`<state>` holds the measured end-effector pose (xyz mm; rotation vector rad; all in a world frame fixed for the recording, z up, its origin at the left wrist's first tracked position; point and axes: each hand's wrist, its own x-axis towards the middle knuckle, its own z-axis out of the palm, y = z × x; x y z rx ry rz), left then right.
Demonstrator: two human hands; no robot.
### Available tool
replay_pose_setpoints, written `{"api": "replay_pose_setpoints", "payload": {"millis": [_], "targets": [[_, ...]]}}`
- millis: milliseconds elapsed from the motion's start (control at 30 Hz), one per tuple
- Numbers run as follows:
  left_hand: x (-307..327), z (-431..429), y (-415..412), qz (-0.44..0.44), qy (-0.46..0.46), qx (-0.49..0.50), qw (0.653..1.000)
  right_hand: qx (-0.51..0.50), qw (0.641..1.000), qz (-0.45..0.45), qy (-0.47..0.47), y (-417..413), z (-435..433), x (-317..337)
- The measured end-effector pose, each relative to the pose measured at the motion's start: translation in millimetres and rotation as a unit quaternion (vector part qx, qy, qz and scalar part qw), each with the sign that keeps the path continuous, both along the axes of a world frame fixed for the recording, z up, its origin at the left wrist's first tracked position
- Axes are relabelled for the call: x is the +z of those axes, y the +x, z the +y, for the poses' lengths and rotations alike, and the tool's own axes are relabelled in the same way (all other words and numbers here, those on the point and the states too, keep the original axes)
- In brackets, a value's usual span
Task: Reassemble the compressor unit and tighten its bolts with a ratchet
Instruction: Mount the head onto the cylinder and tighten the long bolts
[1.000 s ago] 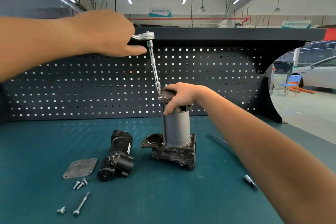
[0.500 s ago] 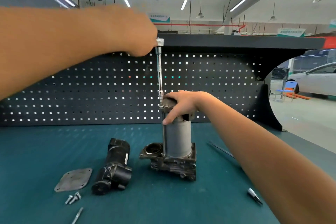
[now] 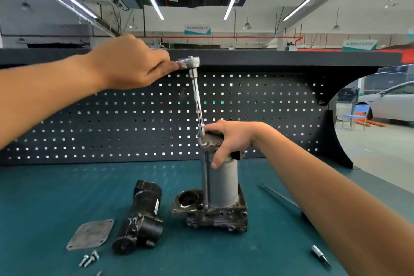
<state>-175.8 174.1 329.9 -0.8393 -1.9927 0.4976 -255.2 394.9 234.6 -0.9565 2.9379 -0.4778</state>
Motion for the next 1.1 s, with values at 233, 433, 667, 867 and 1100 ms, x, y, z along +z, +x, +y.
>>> {"api": "replay_pose_setpoints", "payload": {"millis": [233, 433, 667, 867, 1100], "targets": [[-7, 24, 10, -0.041, 0.073, 0.134, 0.987, -0.005, 0.999, -0.010, -0.049, 2, 3, -6], [-2, 42, 24, -0.054, 0.056, 0.256, 0.963, -0.021, 0.999, 0.002, -0.044, 6, -1, -5], [-5, 9, 32, -0.004, -0.018, 0.044, 0.999, 0.022, 0.999, 0.040, 0.004, 14, -5, -6], [-4, 14, 35, -0.086, -0.001, 0.024, 0.996, 0.035, 0.999, 0.037, 0.001, 16, 1, -8], [-4, 49, 27, -0.122, 0.140, 0.219, 0.958, -0.033, 0.999, 0.031, -0.018, 3, -7, -5]]}}
